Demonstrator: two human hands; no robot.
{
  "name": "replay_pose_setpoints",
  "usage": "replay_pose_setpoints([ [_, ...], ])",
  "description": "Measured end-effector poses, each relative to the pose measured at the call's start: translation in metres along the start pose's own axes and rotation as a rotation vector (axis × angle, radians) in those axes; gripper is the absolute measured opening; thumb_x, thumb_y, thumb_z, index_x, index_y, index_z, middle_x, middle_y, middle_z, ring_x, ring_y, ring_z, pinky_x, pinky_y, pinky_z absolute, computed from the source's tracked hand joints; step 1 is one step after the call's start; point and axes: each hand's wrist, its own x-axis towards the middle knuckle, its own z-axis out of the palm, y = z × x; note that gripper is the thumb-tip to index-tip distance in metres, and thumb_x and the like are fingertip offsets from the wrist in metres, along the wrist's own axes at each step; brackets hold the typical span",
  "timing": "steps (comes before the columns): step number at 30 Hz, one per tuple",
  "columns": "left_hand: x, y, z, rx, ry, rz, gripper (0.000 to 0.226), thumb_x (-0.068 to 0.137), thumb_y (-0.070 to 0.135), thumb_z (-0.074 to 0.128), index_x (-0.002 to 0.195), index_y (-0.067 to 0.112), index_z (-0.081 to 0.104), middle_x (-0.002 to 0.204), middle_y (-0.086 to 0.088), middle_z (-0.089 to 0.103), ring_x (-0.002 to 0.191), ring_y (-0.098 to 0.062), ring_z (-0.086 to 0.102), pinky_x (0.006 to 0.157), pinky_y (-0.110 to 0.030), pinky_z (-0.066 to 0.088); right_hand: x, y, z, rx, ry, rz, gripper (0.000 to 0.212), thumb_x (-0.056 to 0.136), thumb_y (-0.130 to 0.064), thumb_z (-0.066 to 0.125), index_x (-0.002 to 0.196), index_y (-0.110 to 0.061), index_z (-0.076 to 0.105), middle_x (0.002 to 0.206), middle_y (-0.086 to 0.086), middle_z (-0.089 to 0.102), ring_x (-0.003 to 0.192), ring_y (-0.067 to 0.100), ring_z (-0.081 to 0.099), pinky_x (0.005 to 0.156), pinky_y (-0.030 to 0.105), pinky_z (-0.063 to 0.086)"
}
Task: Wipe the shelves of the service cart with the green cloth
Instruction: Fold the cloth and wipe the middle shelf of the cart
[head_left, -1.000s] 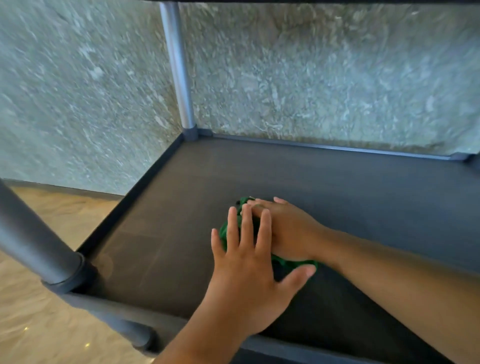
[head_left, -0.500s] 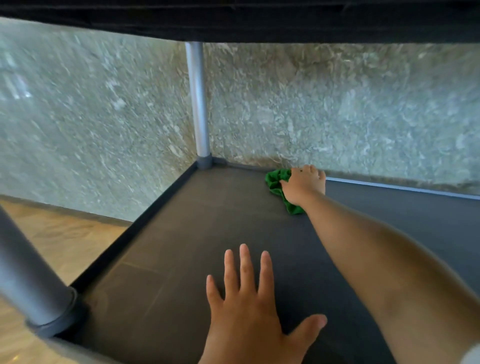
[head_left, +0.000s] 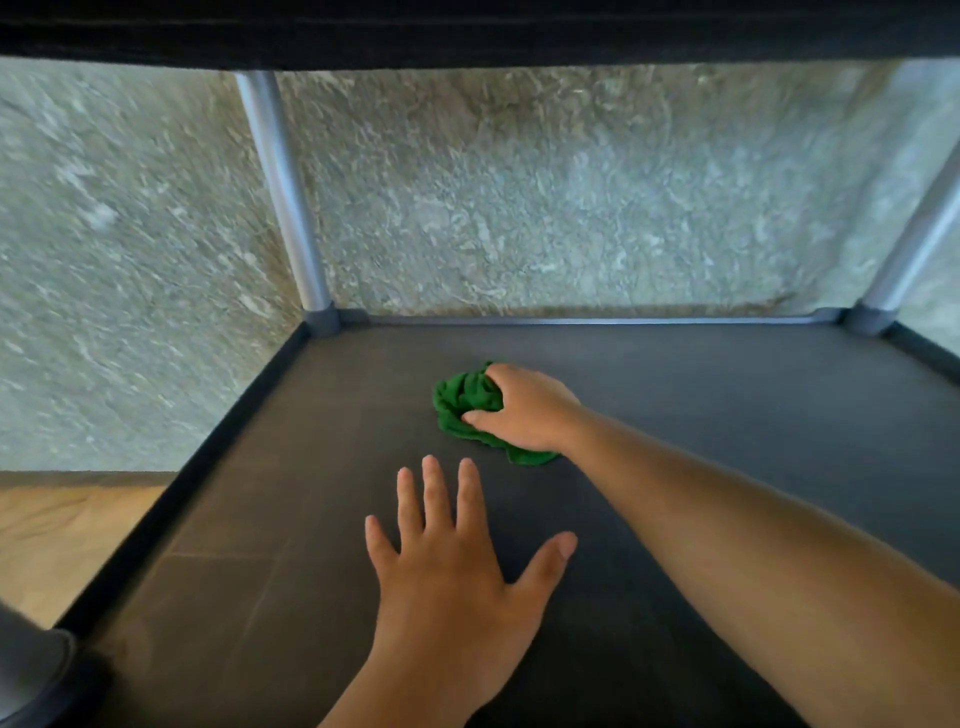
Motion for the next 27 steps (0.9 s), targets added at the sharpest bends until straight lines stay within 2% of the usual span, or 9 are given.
replay_pose_setpoints([
  [4,-0.001,-0.001,0.0,-0.011,0.086,0.057,0.119,0.055,0.095,-0.02,0.152,0.027,-0.024,0.163,-0.001,-0.026,0.149,-0.023,-0.028,0.119,-0.055,-0.009,-0.056,-0.008,0.002,-0.027,-0.039,-0.094,0.057,0.081,-0.072,0.06,0.107,-0.022,0.049,0.109,-0.005,0.059,0.096,0.019,0.058,0.075,0.037,0.046],
  [8,-0.001,0.0,0.0,0.008,0.128,0.141,0.121,0.05,0.094,-0.026,0.152,0.028,-0.024,0.163,-0.001,-0.027,0.149,-0.024,-0.028,0.12,-0.053,-0.009,-0.091,-0.013,-0.001,0.029,-0.067,-0.184,0.06,0.074,-0.076,0.055,0.104,-0.025,0.054,0.102,-0.012,0.058,0.089,0.012,0.06,0.08,0.039,0.053],
  [12,0.017,0.008,-0.009,-0.056,0.223,0.18,0.11,0.064,0.091,-0.008,0.154,0.029,-0.02,0.164,-0.002,-0.024,0.149,-0.023,-0.028,0.119,-0.051,-0.014,-0.116,-0.01,-0.011,0.108,-0.201,-0.253,0.036,0.091,-0.049,0.057,0.119,-0.027,0.056,0.112,-0.011,0.063,0.096,0.011,0.063,0.087,0.041,0.054],
  [15,0.03,0.001,-0.009,-0.105,0.257,0.136,0.11,0.067,0.09,-0.005,0.157,0.027,-0.012,0.167,-0.004,-0.015,0.151,-0.022,-0.021,0.12,-0.052,-0.012,-0.166,0.004,-0.025,0.115,-0.308,-0.342,0.04,0.092,-0.051,0.061,0.129,-0.037,0.052,0.136,-0.022,0.051,0.12,0.002,0.053,0.102,0.031,0.047],
  [17,0.032,-0.003,-0.008,-0.115,0.228,0.076,0.109,0.069,0.088,0.0,0.158,0.026,-0.011,0.167,-0.004,-0.013,0.151,-0.022,-0.02,0.121,-0.052,-0.01,-0.201,0.019,-0.03,0.067,-0.362,-0.39,0.041,0.091,-0.057,0.06,0.126,-0.036,0.054,0.153,-0.024,0.035,0.139,-0.002,0.033,0.115,0.027,0.033],
  [19,0.032,0.002,-0.008,-0.132,0.213,0.058,0.109,0.069,0.088,0.002,0.158,0.026,-0.011,0.167,-0.004,-0.014,0.151,-0.021,-0.02,0.121,-0.051,-0.01,-0.217,0.027,-0.03,0.055,-0.319,-0.446,0.042,0.09,-0.06,0.058,0.119,-0.031,0.056,0.155,-0.019,0.034,0.143,-0.001,0.029,0.117,0.026,0.029],
  [21,0.029,0.019,-0.006,-0.142,0.175,0.076,0.109,0.068,0.088,0.001,0.157,0.028,-0.012,0.166,-0.002,-0.017,0.151,-0.02,-0.022,0.121,-0.05,-0.011,-0.215,0.024,-0.028,0.095,-0.274,-0.471,0.034,0.091,-0.055,0.06,0.113,-0.029,0.057,0.14,-0.016,0.048,0.129,0.003,0.045,0.114,0.031,0.034],
  [25,0.019,0.043,0.006,-0.262,0.228,0.125,0.113,0.066,0.094,-0.008,0.158,0.029,-0.01,0.167,0.001,-0.012,0.15,-0.014,-0.021,0.118,-0.046,-0.017,-0.2,0.019,-0.021,0.068,-0.206,-0.477,0.055,0.094,-0.051,0.057,0.144,-0.039,0.039,0.152,-0.022,0.038,0.138,-0.004,0.033,0.121,0.032,0.013],
  [27,0.015,0.035,0.008,-0.321,0.298,0.099,0.119,0.06,0.096,-0.014,0.158,0.028,-0.008,0.167,0.004,-0.009,0.15,-0.011,-0.02,0.116,-0.042,-0.019,-0.188,0.021,-0.02,0.021,-0.179,-0.447,0.055,0.096,-0.052,0.052,0.147,-0.039,0.037,0.154,-0.021,0.036,0.142,-0.002,0.03,0.122,0.033,0.008],
])
